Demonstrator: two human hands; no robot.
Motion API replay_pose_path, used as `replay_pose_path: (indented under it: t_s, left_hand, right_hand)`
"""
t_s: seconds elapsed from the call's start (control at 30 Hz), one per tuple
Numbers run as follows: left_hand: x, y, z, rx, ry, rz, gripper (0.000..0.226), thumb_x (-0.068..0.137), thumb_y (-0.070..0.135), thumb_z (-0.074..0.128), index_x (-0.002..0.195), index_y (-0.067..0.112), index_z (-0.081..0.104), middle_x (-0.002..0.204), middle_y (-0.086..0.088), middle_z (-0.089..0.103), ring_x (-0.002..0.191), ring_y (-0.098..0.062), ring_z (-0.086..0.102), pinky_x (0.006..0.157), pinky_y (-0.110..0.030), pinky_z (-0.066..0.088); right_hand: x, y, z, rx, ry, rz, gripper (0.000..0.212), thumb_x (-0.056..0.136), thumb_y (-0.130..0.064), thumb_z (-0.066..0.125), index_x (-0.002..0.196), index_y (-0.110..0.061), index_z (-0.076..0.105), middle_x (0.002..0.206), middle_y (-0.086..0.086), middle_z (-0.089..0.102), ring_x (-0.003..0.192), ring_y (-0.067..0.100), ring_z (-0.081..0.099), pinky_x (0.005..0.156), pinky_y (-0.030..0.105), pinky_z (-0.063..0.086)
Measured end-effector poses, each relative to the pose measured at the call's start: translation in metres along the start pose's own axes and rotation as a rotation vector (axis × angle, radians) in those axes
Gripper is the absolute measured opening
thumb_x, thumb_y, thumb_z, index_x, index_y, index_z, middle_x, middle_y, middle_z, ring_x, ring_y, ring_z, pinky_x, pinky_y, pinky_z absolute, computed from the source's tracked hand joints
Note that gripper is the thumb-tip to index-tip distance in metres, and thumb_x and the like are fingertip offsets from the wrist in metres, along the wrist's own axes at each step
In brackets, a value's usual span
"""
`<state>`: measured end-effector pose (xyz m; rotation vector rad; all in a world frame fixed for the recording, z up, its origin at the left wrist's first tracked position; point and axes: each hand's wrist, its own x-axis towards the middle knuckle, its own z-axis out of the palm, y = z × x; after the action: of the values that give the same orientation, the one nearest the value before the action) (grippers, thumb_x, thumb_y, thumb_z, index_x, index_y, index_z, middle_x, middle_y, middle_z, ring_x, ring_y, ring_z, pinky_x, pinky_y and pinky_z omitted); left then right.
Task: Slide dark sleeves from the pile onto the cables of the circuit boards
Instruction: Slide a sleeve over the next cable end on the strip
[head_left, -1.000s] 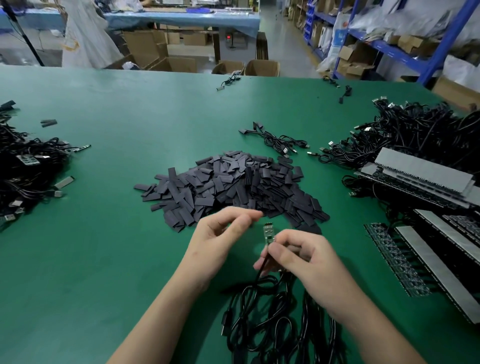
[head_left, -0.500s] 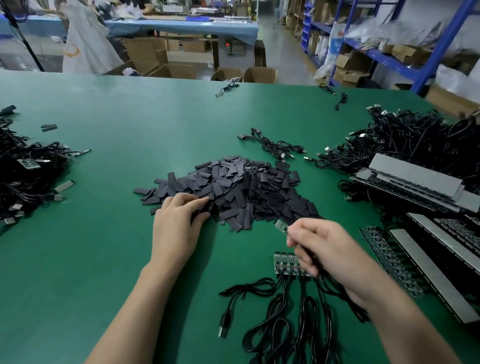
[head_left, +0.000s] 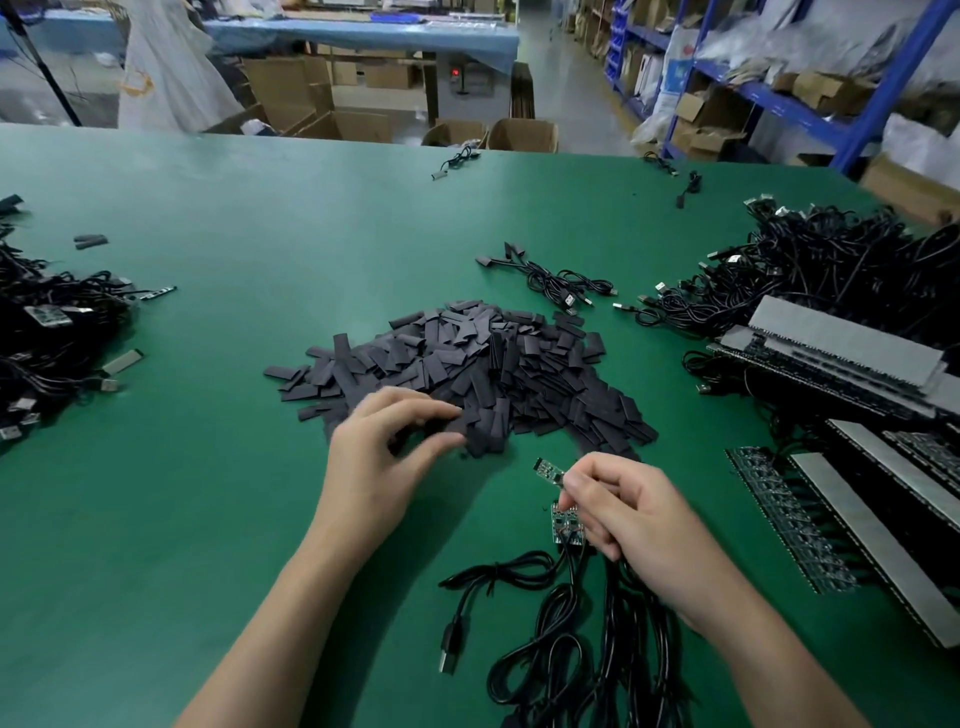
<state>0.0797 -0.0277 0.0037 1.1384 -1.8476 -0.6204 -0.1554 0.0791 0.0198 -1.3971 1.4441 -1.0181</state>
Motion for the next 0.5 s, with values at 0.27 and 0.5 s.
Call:
replay_pose_path:
  t_s: [0.27, 0.5]
  left_hand:
    - [-0.016, 0.022, 0.030, -0.359, -0.213, -0.012, 0.018, 0.077, 0.031, 0.081, 0.094, 0.030, 0.081, 0.098, 0.012, 0.074, 0.097, -0.013, 0.068, 0.074, -0.018, 0.044]
    - [-0.018, 0.019, 0.031, -0.356, -0.222, 0.013, 0.019, 0.077, 0.034, 0.083, 0.094, 0.027, 0.082, 0.098, 0.009, 0.074, 0.098, -0.016, 0.067, 0.075, -0.015, 0.043]
  right_hand:
    - [-0.005, -0.003, -0.001, -0.061, 0.065, -0.077, 0.039, 0.090, -0.058, 0.052, 0.080, -0.022, 0.063, 0.055, -0.004, 0.041, 0.054, 0.019, 0.038, 0.056, 0.044, 0.034]
    - [-0.004, 0.002, 0.001, -0.154, 0.090, -0.073, 0.040, 0.089, -0.058, 0.051, 0.078, -0.022, 0.063, 0.051, -0.011, 0.044, 0.051, 0.010, 0.036, 0.054, 0.034, 0.031]
